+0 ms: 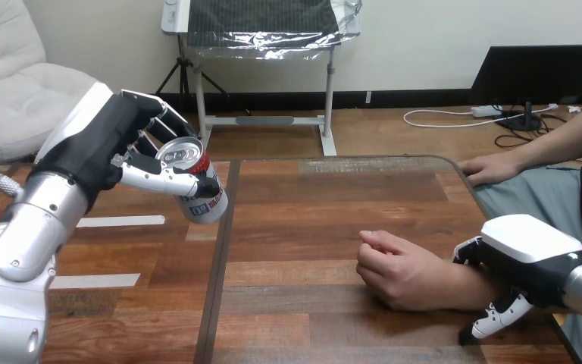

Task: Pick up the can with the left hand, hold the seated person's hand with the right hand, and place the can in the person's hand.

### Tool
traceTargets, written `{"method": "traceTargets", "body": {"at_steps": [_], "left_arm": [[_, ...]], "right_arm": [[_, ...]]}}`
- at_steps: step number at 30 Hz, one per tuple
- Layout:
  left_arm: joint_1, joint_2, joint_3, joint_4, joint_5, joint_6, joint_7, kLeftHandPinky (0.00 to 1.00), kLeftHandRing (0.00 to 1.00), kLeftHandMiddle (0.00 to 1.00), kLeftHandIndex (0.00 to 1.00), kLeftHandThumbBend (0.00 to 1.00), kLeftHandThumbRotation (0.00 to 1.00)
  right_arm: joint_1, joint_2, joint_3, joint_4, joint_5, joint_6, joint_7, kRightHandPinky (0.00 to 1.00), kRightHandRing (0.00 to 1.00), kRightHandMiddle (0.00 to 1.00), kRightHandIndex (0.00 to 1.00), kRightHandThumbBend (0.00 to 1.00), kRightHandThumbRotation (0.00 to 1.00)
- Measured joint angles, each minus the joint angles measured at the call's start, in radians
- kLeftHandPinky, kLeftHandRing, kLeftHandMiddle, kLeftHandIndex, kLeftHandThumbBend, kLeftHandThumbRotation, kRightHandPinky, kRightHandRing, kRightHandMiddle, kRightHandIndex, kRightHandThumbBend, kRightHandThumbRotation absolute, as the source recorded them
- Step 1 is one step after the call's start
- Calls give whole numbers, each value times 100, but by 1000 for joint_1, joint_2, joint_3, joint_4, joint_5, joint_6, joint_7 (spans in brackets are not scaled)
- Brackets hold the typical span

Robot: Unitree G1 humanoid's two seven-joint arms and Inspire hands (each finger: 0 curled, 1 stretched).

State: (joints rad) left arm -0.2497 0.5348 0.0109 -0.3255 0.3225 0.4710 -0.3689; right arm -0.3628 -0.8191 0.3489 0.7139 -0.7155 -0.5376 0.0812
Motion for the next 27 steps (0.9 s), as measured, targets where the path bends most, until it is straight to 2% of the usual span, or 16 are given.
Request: {"method": "traceTargets", "body": {"at_steps": [7,16,27], "left_arm": [[0,0,0,0,-1,0,-4,32,39,42,45,62,0],[0,0,0,0,-1,0,-6,32,38,41,44,62,0],[0,0,0,0,-3,0,-6,31,37,41,44,62,0]], "right_arm": [[-4,9,5,0,1,13,-8,20,29,39,47,84,28],[-4,19,5,15,6,14,-47,10,17,27,38,82,25],[-5,25,3,24,7,12,-67,8,16,25,34,79,27]]}}
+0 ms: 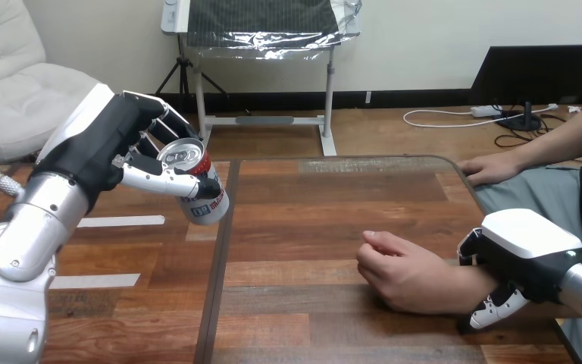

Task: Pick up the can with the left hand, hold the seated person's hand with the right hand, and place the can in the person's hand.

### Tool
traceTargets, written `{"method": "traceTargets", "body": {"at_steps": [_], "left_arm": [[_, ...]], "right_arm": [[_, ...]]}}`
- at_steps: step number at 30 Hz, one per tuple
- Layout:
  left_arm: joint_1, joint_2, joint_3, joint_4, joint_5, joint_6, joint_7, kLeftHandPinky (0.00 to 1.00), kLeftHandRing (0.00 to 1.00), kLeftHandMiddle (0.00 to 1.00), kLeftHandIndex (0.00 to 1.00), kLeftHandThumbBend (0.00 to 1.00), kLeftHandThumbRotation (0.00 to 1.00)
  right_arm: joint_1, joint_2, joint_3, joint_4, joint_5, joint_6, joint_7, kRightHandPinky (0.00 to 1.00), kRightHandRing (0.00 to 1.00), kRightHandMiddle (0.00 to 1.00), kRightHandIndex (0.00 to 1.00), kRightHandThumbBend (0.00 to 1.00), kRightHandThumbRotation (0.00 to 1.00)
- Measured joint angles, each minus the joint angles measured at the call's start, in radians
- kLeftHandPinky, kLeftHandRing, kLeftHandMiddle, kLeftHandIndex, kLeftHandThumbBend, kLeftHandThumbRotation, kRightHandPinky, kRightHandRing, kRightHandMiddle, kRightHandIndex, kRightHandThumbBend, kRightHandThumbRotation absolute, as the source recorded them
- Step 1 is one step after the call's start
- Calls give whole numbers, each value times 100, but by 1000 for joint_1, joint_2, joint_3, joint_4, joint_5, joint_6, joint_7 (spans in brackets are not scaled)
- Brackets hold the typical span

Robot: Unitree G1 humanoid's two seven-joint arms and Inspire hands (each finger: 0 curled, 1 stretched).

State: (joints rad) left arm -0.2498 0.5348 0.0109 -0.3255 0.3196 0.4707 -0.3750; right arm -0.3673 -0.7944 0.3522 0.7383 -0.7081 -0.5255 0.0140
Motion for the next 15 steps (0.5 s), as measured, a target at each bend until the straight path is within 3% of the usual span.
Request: {"method": "traceTargets", "body": {"at_steps": [15], "left_arm": [[0,0,0,0,2,3,0,29,36,41,45,62,0]], "right_arm": [[0,1,-8,14,9,-12,-2,10,17,26,33,79,23]]}}
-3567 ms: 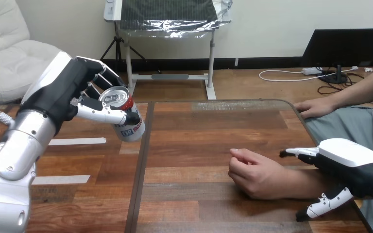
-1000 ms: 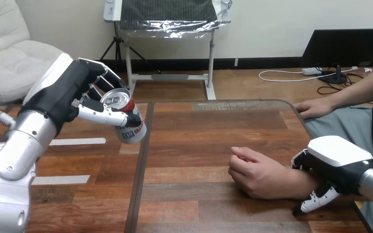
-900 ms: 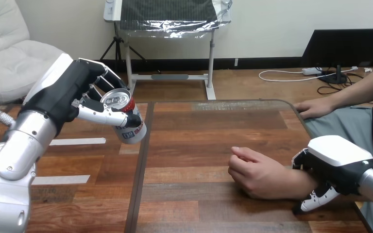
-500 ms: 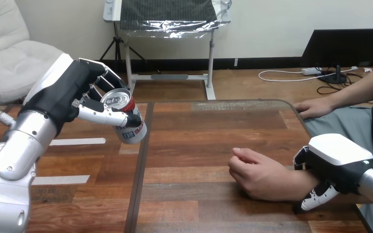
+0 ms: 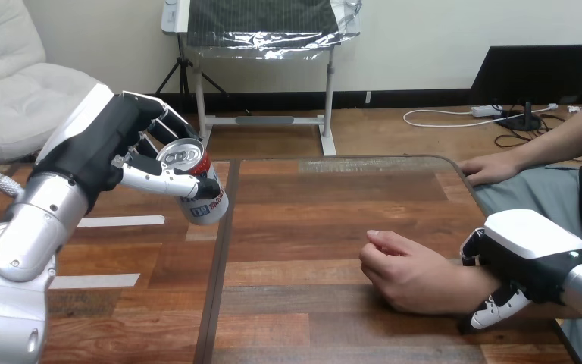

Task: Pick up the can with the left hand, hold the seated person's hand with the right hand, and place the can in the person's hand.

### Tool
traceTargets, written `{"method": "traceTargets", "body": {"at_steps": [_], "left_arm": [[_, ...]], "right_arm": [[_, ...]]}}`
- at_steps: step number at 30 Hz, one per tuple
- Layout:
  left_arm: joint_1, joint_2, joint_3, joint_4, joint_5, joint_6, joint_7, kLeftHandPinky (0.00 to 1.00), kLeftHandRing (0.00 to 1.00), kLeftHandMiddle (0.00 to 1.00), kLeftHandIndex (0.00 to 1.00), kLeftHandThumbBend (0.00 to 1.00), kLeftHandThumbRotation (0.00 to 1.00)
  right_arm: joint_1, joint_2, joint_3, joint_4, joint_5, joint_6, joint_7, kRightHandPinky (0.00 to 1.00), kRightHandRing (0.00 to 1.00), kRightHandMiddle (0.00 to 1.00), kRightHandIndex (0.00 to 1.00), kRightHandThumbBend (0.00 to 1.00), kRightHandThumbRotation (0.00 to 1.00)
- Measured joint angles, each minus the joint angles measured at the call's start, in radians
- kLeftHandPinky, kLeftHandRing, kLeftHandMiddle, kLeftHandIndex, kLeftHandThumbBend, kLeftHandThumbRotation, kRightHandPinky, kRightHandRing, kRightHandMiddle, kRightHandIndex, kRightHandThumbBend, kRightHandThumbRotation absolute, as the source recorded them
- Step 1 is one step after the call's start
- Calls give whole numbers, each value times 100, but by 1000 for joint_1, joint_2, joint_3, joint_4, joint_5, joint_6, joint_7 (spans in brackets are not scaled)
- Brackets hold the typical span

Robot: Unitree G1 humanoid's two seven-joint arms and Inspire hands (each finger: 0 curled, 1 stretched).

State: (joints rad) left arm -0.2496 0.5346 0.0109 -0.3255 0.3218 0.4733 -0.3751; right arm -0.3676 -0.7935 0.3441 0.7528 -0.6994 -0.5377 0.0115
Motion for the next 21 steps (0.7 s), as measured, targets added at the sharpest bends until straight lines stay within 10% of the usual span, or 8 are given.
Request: {"method": "traceTargets", "body": {"at_steps": [21], "left_arm": [[7,-29,-4,8,-28,-47,17,29,36,40,44,62,0]], "right_arm": [[1,2,-24,-1,73,3,37,19,25,34,38,82,25]]}}
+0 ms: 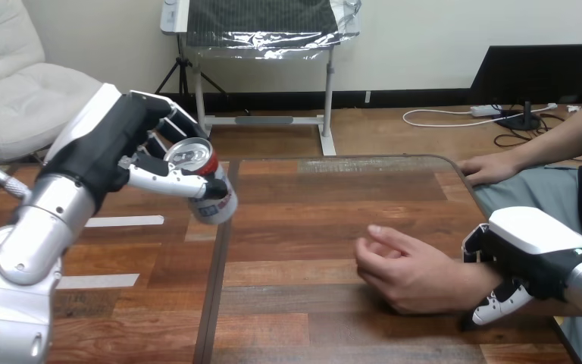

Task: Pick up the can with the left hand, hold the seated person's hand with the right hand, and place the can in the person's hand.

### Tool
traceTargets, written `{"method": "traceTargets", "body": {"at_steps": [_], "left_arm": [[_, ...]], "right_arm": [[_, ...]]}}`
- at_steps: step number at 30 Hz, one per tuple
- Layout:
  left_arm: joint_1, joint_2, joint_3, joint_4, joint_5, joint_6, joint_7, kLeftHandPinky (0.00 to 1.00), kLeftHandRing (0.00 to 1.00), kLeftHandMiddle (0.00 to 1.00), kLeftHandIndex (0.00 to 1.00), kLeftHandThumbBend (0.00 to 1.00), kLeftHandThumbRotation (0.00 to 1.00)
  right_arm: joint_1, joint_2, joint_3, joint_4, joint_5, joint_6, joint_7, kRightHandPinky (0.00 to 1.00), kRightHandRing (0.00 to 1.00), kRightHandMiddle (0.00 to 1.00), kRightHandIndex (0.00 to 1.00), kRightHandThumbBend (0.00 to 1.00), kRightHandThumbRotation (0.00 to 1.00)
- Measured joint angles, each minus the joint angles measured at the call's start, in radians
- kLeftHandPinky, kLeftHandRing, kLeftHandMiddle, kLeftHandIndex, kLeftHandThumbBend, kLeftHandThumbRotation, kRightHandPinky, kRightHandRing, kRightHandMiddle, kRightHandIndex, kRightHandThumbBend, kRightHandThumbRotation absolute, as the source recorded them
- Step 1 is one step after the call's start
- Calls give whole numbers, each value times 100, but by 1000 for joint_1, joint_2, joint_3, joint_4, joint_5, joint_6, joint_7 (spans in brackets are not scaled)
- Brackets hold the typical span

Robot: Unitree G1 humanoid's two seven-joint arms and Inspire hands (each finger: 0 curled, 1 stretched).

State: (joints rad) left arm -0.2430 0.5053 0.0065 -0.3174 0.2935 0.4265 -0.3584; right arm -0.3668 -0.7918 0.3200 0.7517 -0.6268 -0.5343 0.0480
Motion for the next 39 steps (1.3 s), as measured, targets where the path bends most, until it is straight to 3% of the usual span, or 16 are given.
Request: {"method": "traceTargets", "body": {"at_steps": [14,25,32,39], "left_arm": [[0,-23,-36,41,-3,-23,5,35,43,46,46,62,0],[-5,-59,-57,121,-8,-76,21,29,37,42,46,64,0],[-18,-76,-78,169,-3,-82,30,27,35,42,46,65,0],[-37,-88,-99,222,-1,-101,33,32,40,44,47,65,0]], "right_arm": [[-2,5,-23,-6,50,-6,17,21,28,36,38,85,28],[-6,10,-39,-16,80,0,34,23,29,36,39,85,28],[-9,16,-45,-40,91,17,55,24,30,37,40,85,28],[-12,28,-53,-58,102,37,72,25,31,37,40,85,27]]}}
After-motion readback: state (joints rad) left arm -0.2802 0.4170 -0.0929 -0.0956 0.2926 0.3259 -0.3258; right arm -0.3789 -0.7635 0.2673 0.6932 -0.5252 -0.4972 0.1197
